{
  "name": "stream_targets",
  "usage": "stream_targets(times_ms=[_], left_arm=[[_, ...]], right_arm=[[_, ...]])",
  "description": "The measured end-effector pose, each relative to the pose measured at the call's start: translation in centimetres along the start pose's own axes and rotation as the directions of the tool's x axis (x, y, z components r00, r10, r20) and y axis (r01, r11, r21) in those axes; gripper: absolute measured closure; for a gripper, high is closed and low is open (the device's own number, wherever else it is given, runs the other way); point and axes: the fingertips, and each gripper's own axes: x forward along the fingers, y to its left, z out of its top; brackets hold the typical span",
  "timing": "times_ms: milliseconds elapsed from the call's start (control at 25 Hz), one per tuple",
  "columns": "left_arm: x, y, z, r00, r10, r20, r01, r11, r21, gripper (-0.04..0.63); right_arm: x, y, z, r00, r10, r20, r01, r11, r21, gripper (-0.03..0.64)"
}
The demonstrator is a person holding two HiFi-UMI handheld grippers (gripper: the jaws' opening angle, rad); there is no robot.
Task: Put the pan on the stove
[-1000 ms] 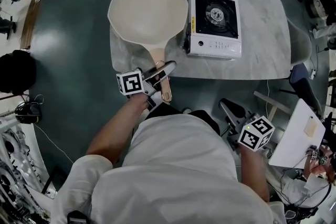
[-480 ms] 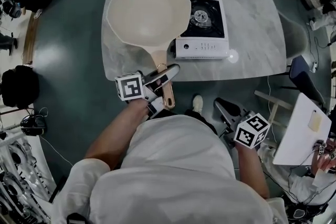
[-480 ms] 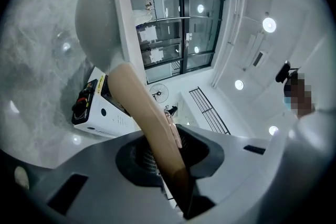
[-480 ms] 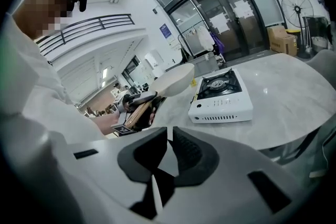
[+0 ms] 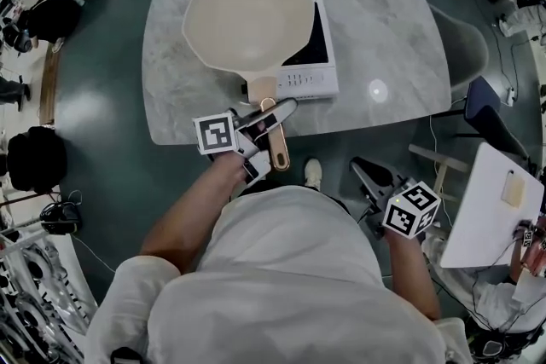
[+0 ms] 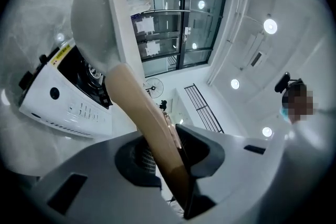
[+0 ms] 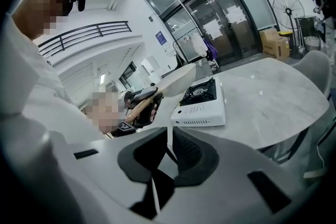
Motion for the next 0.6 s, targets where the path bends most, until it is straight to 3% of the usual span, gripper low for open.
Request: stream_targets(times_ms=[280,600], left_arm=[[5.5,0.8,-0.7,1.0,-0.028,-0.007,0.028,0.999,-0.033,0.494],[8.6,2.9,-1.2,1.0,-0.012,-0.028,0.012,1.0,-0.01,0.491]], right_arm=[[-3.2,-3.9,0.2,1.0,-0.014,-0.001,0.014,1.0,0.011,0.577],[-5.2,-7.1,0.5,0.999,-0.025,-0.025,0.025,1.0,0.018,0.577]])
